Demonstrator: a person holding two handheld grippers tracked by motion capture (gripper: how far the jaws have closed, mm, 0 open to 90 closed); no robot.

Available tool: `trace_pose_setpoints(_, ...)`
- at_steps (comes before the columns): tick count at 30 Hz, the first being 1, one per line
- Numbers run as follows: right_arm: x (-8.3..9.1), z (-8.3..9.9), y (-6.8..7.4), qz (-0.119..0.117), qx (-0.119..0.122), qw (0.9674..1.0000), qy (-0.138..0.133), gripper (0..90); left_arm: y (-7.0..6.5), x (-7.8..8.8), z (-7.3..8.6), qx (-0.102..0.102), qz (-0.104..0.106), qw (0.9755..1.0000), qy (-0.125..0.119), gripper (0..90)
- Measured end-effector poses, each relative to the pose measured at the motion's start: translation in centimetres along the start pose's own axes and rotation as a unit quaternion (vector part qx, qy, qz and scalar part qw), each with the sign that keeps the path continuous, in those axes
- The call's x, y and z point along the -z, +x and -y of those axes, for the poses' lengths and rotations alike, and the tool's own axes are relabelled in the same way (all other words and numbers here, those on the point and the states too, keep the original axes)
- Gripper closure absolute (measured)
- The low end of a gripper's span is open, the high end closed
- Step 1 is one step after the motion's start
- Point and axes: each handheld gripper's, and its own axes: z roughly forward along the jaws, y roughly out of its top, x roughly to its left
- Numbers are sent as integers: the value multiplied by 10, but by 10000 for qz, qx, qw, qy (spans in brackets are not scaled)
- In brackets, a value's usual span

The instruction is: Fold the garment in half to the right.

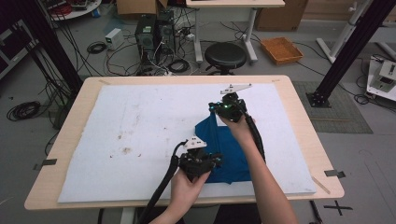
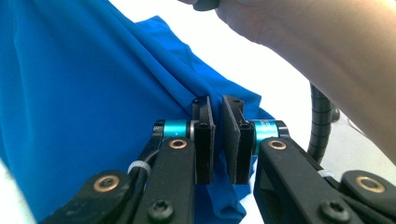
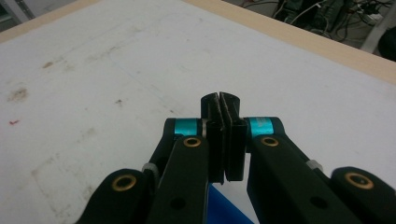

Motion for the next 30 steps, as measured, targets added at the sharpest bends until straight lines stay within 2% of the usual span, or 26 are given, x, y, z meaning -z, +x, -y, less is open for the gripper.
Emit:
trace_pose_setpoints(7, 14, 15, -24, 219, -91, 9997, 78, 894, -10, -26, -5, -45, 120, 9999, 59, 830)
trace_pose_setpoints(10, 19, 21, -32, 314, -61, 9994, 143, 895, -14, -39, -5, 2, 211, 9997, 94, 830)
trace_pose_setpoints(18, 32, 37, -50, 567, -144, 9979, 262, 895, -25, -64, -7, -84, 307, 9993, 188, 830)
trace_pose_setpoints(30, 39, 54, -64, 879, -156, 9949, 471, 894, -30, -91, -4, -45, 381, 9985, 380, 827)
